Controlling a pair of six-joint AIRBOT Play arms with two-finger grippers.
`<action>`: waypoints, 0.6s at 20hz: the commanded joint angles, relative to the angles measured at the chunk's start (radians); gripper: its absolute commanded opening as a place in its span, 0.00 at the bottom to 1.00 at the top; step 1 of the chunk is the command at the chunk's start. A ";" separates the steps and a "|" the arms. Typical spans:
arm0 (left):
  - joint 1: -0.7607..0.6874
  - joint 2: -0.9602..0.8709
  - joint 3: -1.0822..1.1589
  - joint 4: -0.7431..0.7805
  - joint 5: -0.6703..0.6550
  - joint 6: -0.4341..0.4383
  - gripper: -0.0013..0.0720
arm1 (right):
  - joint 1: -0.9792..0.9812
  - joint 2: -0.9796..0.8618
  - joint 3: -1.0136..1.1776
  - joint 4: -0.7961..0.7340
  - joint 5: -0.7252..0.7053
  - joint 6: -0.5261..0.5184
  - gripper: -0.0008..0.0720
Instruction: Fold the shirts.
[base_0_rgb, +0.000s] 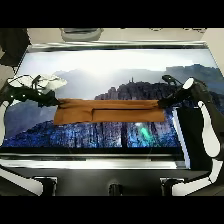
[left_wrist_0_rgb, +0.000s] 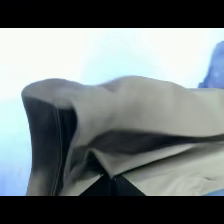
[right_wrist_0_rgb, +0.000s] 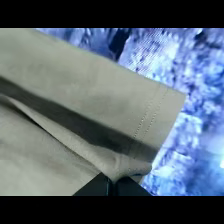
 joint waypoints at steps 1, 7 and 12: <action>-0.014 -0.063 0.032 -0.008 -0.011 -0.010 0.26 | 0.002 -0.042 0.014 0.013 0.055 0.038 0.16; 0.014 0.000 0.063 -0.030 -0.079 0.007 0.56 | -0.110 -0.026 0.042 0.170 0.140 0.063 0.91; 0.001 0.102 0.063 -0.035 -0.074 0.010 0.56 | -0.153 -0.064 0.037 0.193 0.145 0.113 0.87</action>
